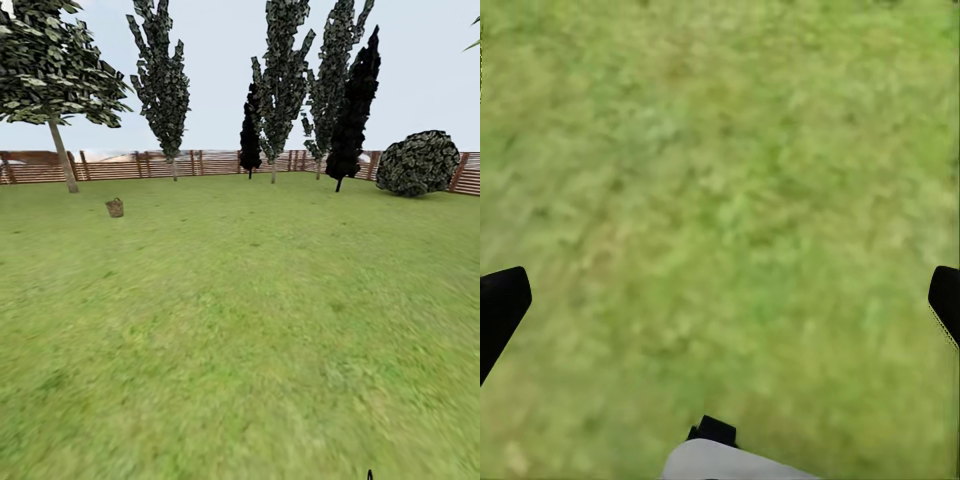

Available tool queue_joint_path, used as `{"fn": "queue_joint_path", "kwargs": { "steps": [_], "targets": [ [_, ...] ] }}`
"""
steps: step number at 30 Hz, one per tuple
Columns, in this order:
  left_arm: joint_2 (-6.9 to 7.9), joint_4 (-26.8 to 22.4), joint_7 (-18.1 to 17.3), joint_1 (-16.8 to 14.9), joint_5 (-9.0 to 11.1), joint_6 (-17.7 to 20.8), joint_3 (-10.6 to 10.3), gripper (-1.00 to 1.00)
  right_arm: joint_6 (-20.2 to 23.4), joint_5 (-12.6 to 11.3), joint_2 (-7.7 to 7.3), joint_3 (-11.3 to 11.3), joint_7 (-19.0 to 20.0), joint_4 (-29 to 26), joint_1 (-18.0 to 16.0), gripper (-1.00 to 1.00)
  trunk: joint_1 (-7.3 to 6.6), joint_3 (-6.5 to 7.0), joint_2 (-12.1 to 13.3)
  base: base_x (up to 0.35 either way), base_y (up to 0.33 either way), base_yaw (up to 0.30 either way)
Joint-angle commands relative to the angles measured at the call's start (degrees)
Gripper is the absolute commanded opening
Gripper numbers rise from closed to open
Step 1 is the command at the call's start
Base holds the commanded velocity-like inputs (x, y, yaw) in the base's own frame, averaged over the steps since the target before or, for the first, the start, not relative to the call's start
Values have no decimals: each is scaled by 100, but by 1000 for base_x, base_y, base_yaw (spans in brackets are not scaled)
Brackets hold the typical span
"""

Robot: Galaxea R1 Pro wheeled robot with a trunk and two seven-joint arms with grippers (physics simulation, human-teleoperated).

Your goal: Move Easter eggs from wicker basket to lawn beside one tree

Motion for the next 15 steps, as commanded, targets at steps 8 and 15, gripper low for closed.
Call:
{"fn": "queue_joint_path", "kwargs": {
  "steps": [8,15],
  "targets": [
    [-45,7,-8,-3,56,-3,-42,100,-3,-9,-14,-3,-4,3,-2,100,6,-6,-6,326,-123,264],
    [-55,7,-20,-1,54,6,-46,100,38,-2,-16,-1,-4,4,-2,100,6,-6,-6,326,-121,275]
  ]
}}
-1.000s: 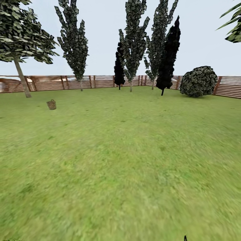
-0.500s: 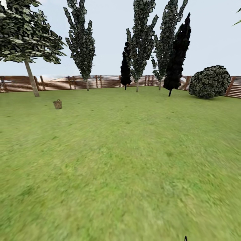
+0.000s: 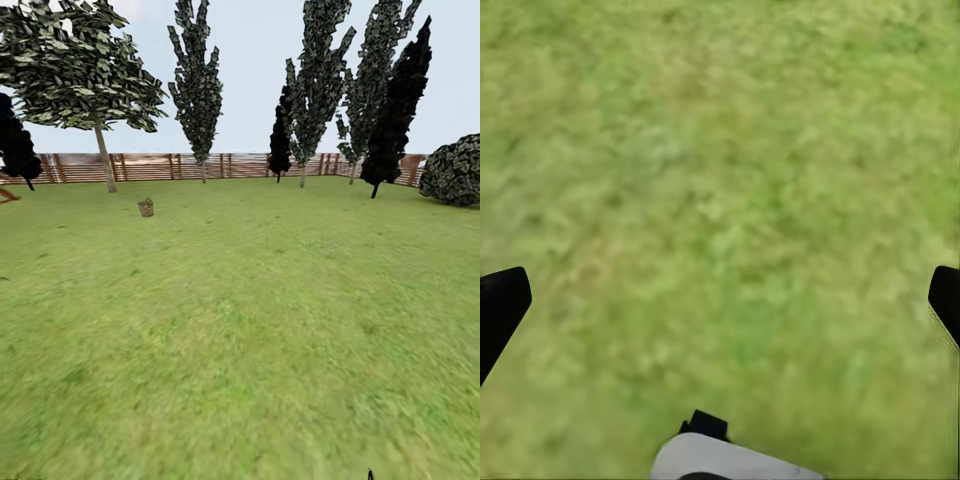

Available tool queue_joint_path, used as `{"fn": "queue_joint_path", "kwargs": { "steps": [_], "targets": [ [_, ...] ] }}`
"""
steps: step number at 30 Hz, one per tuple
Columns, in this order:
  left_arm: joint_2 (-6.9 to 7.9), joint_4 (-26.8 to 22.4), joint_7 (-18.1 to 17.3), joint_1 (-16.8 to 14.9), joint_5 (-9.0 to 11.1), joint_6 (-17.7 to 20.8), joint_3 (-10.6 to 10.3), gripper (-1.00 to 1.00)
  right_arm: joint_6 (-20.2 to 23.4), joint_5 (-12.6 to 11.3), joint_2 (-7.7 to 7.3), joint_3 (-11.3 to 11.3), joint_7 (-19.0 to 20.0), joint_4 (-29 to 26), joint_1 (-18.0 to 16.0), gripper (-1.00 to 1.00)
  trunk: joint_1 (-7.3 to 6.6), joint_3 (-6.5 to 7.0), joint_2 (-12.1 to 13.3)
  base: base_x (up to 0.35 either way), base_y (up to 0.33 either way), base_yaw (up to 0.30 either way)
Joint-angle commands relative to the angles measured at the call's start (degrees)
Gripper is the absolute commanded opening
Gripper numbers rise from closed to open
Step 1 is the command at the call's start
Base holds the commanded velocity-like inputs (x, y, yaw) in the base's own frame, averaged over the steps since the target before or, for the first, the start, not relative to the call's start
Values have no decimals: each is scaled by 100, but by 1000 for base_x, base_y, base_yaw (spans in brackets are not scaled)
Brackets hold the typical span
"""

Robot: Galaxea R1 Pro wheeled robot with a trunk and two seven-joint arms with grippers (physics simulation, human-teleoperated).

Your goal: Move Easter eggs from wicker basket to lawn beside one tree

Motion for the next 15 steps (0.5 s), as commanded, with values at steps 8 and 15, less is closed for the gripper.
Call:
{"fn": "queue_joint_path", "kwargs": {
  "steps": [8,15],
  "targets": [
    [-12,11,-8,-6,53,-17,-28,100,13,-3,0,9,8,7,-2,100,7,-5,-3,326,-90,278],
    [-26,16,1,-8,-147,4,-32,100,15,6,8,17,9,59,-2,100,7,-5,-3,326,-80,271]
  ]
}}
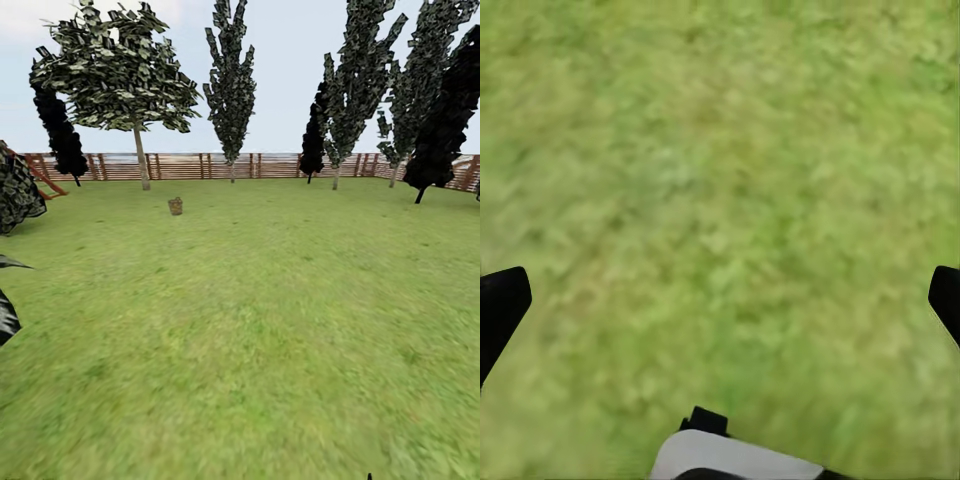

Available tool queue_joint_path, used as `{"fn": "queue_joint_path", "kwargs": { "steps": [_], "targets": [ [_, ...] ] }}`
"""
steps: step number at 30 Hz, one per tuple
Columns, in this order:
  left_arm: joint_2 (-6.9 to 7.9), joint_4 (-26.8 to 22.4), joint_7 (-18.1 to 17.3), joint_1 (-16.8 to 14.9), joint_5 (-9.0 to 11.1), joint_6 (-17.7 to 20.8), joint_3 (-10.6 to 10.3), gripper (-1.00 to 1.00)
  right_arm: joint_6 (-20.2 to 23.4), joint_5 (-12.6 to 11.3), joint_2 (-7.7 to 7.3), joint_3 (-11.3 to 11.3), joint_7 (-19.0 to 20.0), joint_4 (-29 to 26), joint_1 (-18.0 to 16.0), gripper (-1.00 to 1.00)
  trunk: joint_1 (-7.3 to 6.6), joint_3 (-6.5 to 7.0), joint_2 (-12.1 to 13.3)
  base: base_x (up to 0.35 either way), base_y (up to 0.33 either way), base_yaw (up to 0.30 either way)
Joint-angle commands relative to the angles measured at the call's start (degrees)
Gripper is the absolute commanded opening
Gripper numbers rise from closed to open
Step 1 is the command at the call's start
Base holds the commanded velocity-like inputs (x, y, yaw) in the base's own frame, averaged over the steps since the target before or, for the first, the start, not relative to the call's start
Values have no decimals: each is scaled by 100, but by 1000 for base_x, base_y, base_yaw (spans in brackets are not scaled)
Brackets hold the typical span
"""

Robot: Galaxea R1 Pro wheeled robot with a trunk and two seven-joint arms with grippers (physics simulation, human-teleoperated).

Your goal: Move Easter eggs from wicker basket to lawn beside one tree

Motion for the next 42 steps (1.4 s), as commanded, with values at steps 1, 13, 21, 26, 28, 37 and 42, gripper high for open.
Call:
{"fn": "queue_joint_path", "kwargs": {
  "steps": [1,13,21,26,28,37,42],
  "targets": [
    [1,9,1,-5,-34,-6,-27,100,-15,-8,1,-7,4,6,-2,100,6,-6,-6,326,-80,158],
    [-97,59,32,1,-291,235,-28,100,-15,20,19,37,42,75,-2,100,6,-6,-6,326,-81,25],
    [-98,60,33,-3,-293,239,-27,100,12,36,19,46,46,161,-2,100,6,-6,-6,326,-81,0],
    [-96,61,33,-1,-293,237,-25,100,240,36,19,47,46,158,-2,100,6,-6,-6,326,-82,0],
    [-97,61,33,0,-293,237,-25,100,291,36,19,47,46,156,-2,100,6,-6,-6,326,-87,0],
    [-93,60,33,-3,-293,238,-25,100,331,37,18,38,39,146,-2,100,6,-6,-6,326,-96,0],
    [-90,61,33,-5,-293,238,-25,100,336,37,19,38,38,146,-2,100,6,-6,-6,326,-98,0]
  ]
}}
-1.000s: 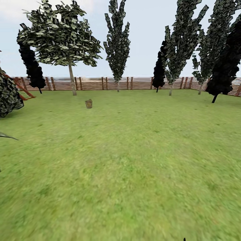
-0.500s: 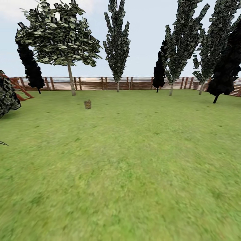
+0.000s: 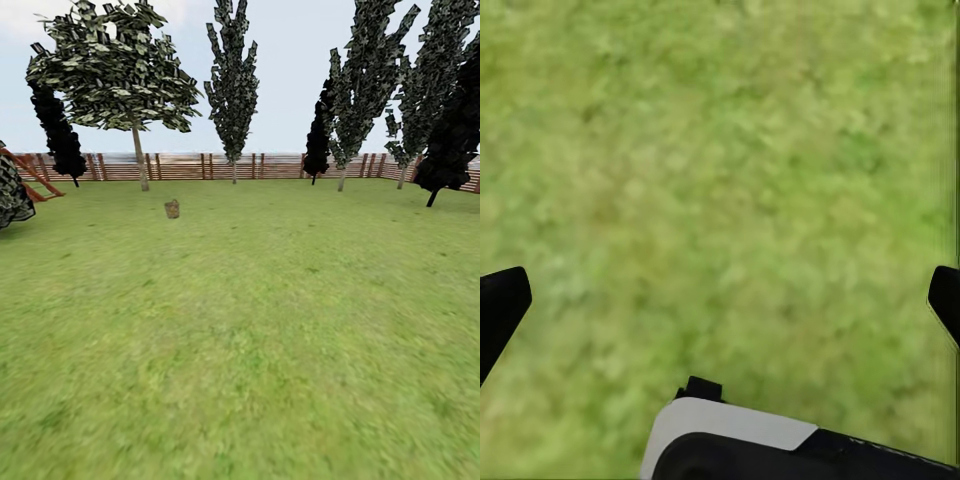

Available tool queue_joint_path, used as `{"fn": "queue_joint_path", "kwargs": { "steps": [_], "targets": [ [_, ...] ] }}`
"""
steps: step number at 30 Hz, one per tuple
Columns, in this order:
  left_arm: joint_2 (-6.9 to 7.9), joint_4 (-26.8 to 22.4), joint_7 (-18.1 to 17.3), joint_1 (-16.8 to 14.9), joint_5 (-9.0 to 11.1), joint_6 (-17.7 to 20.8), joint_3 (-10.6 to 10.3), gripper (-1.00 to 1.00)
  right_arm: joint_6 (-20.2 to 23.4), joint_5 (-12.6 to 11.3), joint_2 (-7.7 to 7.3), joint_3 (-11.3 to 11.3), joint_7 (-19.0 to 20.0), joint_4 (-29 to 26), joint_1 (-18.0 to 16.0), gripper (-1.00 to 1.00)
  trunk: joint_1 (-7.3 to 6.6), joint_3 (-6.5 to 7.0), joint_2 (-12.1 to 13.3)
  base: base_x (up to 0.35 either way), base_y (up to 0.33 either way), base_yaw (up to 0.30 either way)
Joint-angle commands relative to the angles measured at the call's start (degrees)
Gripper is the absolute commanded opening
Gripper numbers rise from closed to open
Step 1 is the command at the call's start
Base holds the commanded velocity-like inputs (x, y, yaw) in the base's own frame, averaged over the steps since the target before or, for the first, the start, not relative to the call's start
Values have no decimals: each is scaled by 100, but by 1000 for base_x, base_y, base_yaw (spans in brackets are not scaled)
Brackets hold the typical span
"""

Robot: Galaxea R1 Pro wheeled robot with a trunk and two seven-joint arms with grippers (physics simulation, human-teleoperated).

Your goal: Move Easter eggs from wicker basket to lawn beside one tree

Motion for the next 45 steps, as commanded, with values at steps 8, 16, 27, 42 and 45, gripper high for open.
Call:
{"fn": "queue_joint_path", "kwargs": {
  "steps": [8,16,27,42,45],
  "targets": [
    [-1,3,1,-1,31,-21,-4,100,-7,-3,-3,-24,11,3,-3,100,5,-6,-6,326,-98,0],
    [-1,3,1,-3,31,-17,-5,100,-14,-6,4,-24,11,-12,-3,100,5,-6,-6,326,-98,0],
    [-1,3,1,0,33,-16,-4,100,-7,-25,10,-30,10,-15,-3,100,5,-6,-6,326,-100,110],
    [17,3,1,2,25,-27,-4,100,-8,-32,1,-62,-21,90,-3,100,5,-6,-6,326,-98,60],
    [19,-2,1,2,23,-35,-4,100,-7,-27,3,-66,-24,511,-1,100,5,-6,-6,326,-77,0]
  ]
}}
